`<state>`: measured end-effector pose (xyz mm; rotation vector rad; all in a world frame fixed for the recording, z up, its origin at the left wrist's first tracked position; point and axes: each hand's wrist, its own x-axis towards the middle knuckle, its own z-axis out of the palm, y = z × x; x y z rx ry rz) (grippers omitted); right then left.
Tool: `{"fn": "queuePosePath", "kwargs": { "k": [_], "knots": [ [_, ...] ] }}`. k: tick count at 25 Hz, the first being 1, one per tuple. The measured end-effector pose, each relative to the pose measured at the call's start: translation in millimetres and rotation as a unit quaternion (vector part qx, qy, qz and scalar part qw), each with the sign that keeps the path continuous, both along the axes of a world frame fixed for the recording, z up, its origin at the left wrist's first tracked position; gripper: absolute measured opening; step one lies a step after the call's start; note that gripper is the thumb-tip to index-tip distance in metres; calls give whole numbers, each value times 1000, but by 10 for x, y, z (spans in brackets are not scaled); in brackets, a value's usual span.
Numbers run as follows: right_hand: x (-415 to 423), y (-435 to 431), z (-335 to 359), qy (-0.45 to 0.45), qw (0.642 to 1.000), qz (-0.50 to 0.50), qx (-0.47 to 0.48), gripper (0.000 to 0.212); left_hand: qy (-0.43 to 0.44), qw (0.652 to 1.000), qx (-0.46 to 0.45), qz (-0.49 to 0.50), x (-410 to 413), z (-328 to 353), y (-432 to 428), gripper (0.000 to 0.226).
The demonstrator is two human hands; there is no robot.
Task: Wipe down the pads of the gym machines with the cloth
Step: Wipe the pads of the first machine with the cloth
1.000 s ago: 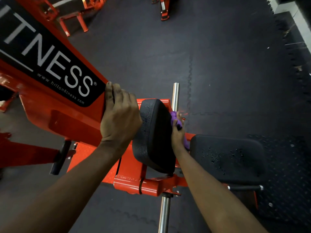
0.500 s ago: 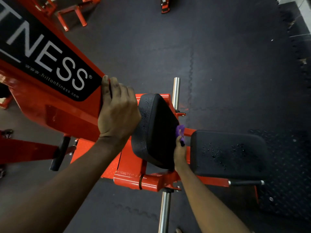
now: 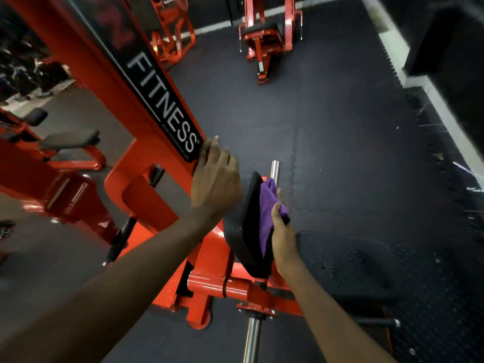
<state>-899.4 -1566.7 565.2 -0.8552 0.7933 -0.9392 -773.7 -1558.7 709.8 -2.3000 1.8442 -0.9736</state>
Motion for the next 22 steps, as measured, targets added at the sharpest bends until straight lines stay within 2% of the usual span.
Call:
{"fn": "queuePosePath", "kwargs": {
  "k": [1, 3, 4, 5, 7, 8, 9, 12, 14, 17, 20, 22],
  "knots": [
    [5, -58, 151, 20, 998, 12, -56, 67, -6, 999, -29, -15, 14, 113, 79, 31],
    [100, -51, 363, 123, 973, 55, -188, 69, -40, 997, -64, -35, 94, 331, 279, 28],
    [166, 23, 398, 207, 937, 93, -265, 67, -58, 995, -72, -44, 152, 411, 367, 30],
    [231, 139, 372, 295, 886, 125, -334, 67, -76, 993, -77, -54, 215, 463, 426, 32],
    [318, 417, 243, 430, 793, 120, -415, 70, -104, 989, -83, -71, 309, 491, 492, 33],
    [362, 473, 184, 459, 775, 97, -422, 70, -116, 987, -81, -77, 336, 480, 490, 34],
    [401, 457, 169, 466, 777, 75, -417, 68, -127, 986, -77, -81, 364, 458, 470, 34],
    [580, 113, 279, 445, 814, 71, -366, 66, -153, 979, -88, -97, 481, 330, 378, 29],
    [741, -221, 318, 456, 816, 79, -346, 68, -165, 970, -125, -128, 562, 236, 288, 23],
    [987, -828, 374, 486, 812, 125, -299, 53, -179, 953, -178, -167, 668, 136, 210, 26],
    [1111, -1147, 591, 487, 832, 189, -186, 42, -181, 947, -191, -187, 732, 73, 214, 31],
    [1102, -1084, 595, 466, 851, 153, -187, 39, -183, 944, -195, -192, 737, 71, 207, 32]
  ]
}}
